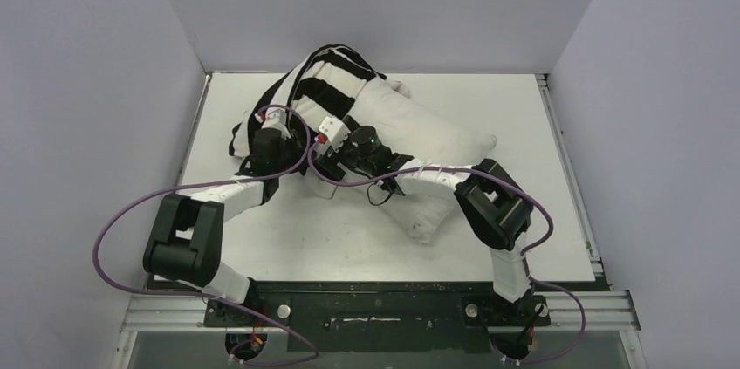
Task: Put the pillow into the pillowcase
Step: Stuff the pillow into the pillowcase.
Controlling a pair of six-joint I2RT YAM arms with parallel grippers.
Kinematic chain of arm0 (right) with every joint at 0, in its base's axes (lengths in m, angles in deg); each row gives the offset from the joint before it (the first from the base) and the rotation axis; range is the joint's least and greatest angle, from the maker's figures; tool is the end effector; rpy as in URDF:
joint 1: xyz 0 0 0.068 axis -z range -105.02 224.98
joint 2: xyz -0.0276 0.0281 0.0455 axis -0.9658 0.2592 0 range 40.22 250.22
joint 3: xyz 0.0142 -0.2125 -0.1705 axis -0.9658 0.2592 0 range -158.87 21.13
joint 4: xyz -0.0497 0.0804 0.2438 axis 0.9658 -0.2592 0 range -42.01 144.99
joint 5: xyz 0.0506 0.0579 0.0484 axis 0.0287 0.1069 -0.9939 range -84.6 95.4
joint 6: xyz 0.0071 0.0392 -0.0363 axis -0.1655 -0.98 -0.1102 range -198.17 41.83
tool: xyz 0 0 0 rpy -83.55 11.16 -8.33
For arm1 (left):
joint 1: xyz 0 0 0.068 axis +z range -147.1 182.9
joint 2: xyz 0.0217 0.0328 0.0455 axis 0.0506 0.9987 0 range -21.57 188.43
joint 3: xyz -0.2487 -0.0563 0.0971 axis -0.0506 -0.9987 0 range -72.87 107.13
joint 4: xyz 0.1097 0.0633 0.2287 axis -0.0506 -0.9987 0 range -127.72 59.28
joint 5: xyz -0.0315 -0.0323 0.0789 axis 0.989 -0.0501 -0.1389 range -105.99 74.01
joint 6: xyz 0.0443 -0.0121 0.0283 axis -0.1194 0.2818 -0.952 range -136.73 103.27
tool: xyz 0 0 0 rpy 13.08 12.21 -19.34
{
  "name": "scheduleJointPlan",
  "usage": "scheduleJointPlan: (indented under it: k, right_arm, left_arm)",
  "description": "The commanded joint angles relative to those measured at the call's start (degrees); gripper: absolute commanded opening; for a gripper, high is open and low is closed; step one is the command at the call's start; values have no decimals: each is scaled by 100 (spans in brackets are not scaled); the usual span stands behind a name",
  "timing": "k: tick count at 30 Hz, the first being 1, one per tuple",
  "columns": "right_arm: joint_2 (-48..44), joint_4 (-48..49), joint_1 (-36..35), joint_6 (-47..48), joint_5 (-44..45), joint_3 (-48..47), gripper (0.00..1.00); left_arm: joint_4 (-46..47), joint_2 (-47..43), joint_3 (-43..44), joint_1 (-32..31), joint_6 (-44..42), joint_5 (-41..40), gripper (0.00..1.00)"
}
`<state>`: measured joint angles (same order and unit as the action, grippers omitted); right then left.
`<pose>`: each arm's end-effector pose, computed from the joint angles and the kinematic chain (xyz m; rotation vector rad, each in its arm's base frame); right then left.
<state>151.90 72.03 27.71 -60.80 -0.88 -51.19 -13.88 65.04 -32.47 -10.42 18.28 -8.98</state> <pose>0.2998 0.3304 0.2083 -1.1223 1.6374 0.4483 0.3032 -0.0763 0.1881 -0.3276 2.1183 -0.6322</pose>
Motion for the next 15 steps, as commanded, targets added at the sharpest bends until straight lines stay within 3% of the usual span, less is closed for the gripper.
scheduleJointPlan:
  k: [1,2,5,8,10,14,15]
  right_arm:
    - [558,529,14,-161,446,-281,86]
    - [664,621,15,-219,557,-319,86]
    - [943,808,35,-559,611,-521,78]
    - [1192,1005,101,-1148,609,-789,24]
    - [1272,1058,139,-1481,611,-896,1]
    - [1026,1497,298,-2007,313,-494,0]
    - [956,1589,316,-2031,305,-372,0]
  left_arm:
    - [467,234,207,41,-124,-243,7]
    - [463,256,221,47,-125,-236,0]
    - [329,208,244,56,-81,-239,0]
    - [24,77,269,55,-23,-285,0]
    - [-244,-8,316,63,-96,-410,0]
    - [-367,25,433,265,-484,-656,2]
    - [-286,76,489,300,-608,-657,14]
